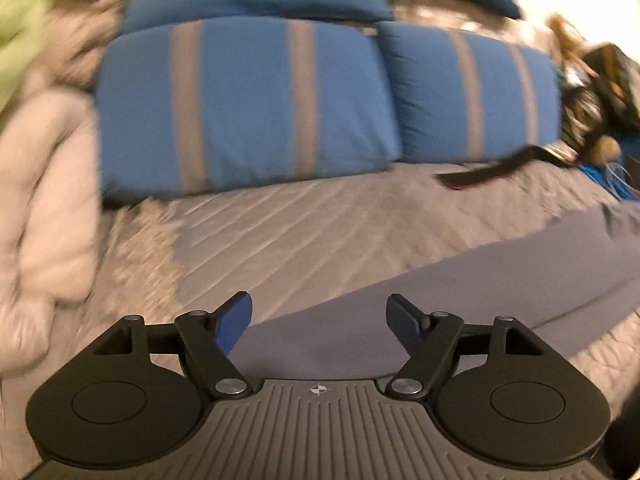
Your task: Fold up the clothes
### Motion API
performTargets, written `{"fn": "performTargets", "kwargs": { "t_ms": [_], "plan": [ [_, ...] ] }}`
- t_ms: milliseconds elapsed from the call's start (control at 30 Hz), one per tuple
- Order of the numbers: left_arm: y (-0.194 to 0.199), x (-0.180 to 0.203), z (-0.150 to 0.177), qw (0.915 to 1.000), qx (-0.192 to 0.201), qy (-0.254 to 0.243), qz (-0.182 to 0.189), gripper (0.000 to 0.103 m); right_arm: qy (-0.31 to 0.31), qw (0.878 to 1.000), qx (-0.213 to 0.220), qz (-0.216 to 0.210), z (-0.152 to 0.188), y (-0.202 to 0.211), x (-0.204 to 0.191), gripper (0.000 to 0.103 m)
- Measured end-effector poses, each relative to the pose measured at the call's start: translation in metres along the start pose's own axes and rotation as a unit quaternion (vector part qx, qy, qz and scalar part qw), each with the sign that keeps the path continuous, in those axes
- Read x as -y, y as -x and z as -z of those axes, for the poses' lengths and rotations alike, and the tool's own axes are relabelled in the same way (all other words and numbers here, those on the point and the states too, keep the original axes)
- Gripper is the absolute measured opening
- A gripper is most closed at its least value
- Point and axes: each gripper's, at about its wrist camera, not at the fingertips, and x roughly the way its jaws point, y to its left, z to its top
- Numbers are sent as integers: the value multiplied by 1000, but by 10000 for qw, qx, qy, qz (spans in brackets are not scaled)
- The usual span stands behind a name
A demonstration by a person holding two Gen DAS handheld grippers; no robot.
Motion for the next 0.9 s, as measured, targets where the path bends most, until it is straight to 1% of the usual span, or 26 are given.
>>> {"fn": "performTargets", "kwargs": {
  "t_ms": [33, 133, 167, 233, 300, 367, 467, 533, 567, 600, 633, 667, 700, 733, 800, 900],
  "plan": [
    [-1, 10, -7, 9999, -19, -123, 68, 74, 224, 9997, -37, 29, 0, -2, -3, 76],
    [-8, 46, -24, 9994, -16, -156, 296, 74, 964, 9952, -103, 91, 1, -7, -13, 77],
    [-11, 61, -28, 9992, -38, -206, 350, 74, 1221, 9924, -118, 101, 2, -9, -17, 78],
    [-16, 92, -37, 9973, -42, -490, 552, 74, 1776, 9837, -173, 215, 5, -15, -25, 78],
    [-23, 128, -43, 9931, -34, -844, 818, 74, 2275, 9729, -244, 321, 9, -23, -31, 78],
    [-30, 158, -46, 9872, -138, -1125, 1120, 75, 2617, 9639, -337, 346, 13, -31, -33, 77],
    [-43, 204, -46, 9803, -237, -1446, 1320, 75, 3077, 9496, -458, 379, 21, -42, -36, 76],
    [-49, 233, -43, 9780, -184, -1605, 1317, 75, 3178, 9461, -476, 410, 25, -46, -35, 74],
    [-52, 249, -41, 9763, -160, -1702, 1330, 75, 3121, 9478, -482, 442, 25, -48, -32, 65],
    [-57, 264, -39, 9739, -141, -1815, 1353, 75, 3050, 9499, -496, 470, 24, -50, -29, 58],
    [-62, 280, -36, 9713, -123, -1934, 1379, 75, 2979, 9518, -565, 457, 23, -53, -26, 40],
    [-67, 296, -33, 9679, -114, -2072, 1415, 75, 2889, 9540, -713, 361, 19, -55, -22, 30],
    [-73, 312, -30, 9639, -100, -2240, 1435, 75, 2791, 9565, -812, 241, 14, -55, -17, 24],
    [-78, 327, -24, 9589, -79, -2461, 1408, 75, 2697, 9591, -854, 133, 9, -55, -12, 13],
    [-88, 356, -11, 9470, -36, -2927, 1327, 75, 2549, 9634, -828, 74, -3, -52, 0, 12],
    [-105, 386, 4, 9311, -73, -3398, 1323, 75, 2384, 9686, -702, 113, -21, -46, 18, 11]
  ]
}}
